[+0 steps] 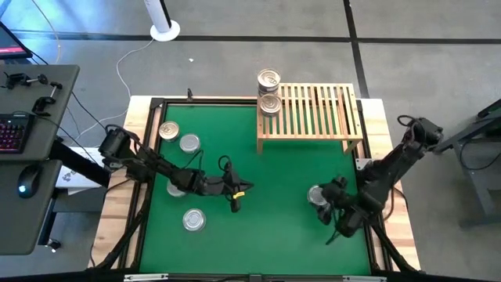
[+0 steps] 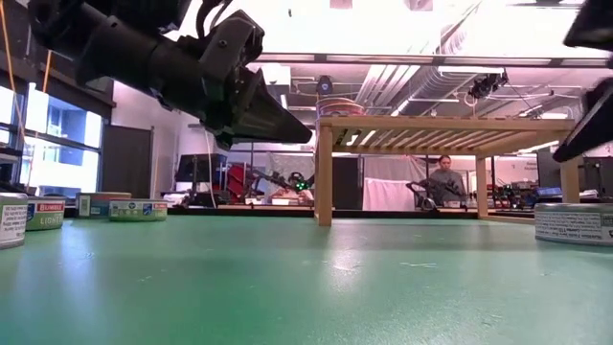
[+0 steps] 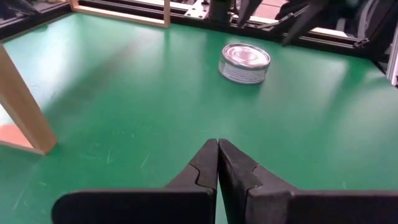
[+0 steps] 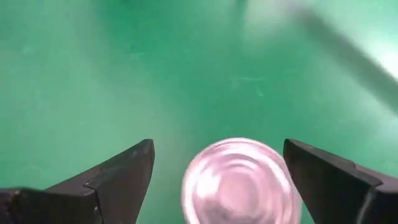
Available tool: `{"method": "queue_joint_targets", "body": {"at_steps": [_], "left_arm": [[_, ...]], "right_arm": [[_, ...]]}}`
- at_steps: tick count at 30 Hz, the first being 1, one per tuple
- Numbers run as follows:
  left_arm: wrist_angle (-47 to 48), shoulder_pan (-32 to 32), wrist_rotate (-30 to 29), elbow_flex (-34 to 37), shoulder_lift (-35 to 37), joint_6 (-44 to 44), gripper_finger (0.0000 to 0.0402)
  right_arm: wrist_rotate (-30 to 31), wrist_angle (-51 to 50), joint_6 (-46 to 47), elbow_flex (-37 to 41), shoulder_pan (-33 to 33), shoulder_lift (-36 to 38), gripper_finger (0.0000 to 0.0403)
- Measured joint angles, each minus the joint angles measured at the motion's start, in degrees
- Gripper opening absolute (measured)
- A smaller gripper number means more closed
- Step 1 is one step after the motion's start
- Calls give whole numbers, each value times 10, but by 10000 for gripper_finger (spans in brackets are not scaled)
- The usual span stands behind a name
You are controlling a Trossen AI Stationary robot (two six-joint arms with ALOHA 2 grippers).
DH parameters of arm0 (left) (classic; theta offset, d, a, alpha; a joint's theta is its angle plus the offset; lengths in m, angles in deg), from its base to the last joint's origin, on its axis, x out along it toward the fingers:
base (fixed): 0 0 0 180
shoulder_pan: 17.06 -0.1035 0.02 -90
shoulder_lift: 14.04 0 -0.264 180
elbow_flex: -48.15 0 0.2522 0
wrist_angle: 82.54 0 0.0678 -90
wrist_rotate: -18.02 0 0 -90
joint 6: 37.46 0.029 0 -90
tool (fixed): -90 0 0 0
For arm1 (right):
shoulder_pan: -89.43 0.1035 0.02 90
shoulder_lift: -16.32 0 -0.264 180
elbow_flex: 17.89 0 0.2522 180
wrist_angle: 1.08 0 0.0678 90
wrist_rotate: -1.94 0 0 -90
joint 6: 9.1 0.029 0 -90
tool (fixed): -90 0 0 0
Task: Stack canned seafood by type on shelf
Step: Put the green tuna can on the shelf
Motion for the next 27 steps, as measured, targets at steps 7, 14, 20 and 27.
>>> {"method": "queue_joint_targets", "body": {"at_steps": [7,14,20,27], "left_arm": [[-25,-28,35,0,0,0,0],[-44,-45,46,0,0,0,0],[-45,-54,46,0,0,5,0],[-59,-58,81,-2,-4,5,0]], "right_arm": [[41,88,113,100,31,-11,353],[74,272,21,132,8,-54,353],[114,405,-151,86,-47,-90,353],[157,280,-182,46,0,-35,353]]}}
